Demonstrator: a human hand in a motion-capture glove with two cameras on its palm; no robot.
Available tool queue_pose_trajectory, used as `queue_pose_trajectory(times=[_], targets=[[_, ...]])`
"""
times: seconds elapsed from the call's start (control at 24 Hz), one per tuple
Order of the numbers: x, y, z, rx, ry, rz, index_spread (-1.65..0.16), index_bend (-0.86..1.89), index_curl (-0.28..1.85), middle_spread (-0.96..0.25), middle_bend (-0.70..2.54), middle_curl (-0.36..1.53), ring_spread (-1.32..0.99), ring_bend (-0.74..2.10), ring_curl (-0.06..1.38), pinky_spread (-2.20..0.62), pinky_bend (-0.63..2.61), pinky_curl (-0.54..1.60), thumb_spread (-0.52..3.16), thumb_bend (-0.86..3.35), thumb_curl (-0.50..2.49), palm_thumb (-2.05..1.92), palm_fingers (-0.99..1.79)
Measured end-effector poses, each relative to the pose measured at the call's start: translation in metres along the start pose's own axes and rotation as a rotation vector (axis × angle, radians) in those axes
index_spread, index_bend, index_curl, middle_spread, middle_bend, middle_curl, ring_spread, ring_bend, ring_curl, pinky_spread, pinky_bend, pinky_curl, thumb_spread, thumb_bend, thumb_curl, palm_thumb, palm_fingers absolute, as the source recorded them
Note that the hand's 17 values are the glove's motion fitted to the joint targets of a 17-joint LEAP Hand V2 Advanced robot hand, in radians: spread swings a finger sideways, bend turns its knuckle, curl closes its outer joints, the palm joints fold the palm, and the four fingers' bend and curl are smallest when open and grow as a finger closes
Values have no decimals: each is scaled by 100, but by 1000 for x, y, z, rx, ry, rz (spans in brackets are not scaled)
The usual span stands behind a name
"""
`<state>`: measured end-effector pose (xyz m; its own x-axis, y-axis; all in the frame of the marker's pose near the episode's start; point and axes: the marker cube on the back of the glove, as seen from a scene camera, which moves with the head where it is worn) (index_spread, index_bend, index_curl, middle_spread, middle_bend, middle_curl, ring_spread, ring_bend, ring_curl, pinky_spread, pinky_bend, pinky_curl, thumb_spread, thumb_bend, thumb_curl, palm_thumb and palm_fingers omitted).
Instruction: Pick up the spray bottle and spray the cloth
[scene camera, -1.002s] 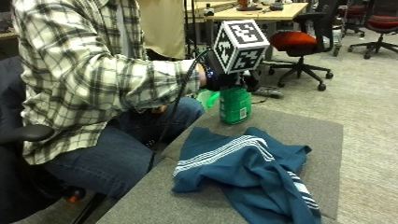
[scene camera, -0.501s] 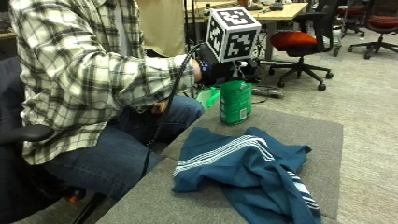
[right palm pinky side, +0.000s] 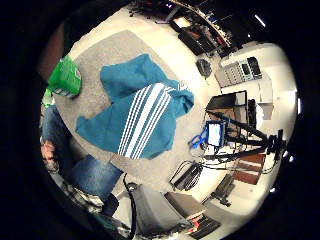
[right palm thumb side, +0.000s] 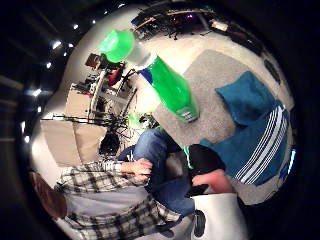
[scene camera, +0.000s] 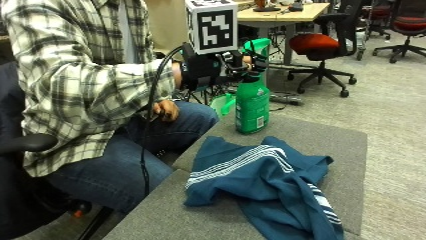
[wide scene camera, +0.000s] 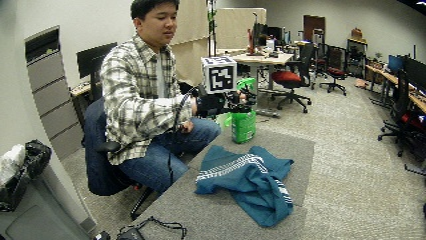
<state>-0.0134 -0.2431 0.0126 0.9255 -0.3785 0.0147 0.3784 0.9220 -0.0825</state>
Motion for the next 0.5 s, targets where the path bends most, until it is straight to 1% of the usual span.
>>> queue_pose_trajectory(times=[0.29, 0.5], targets=[[-6, 12, -13, 35, 33, 26, -38, 15, 32, -6, 16, 31, 4, 30, 37, 21, 46, 35, 99, -3, 49, 65, 11], [-17, 27, -25, 6, -12, 91, -38, 16, 31, -6, 16, 30, 6, 33, 37, 21, 47, 35, 100, -3, 48, 65, 9]])
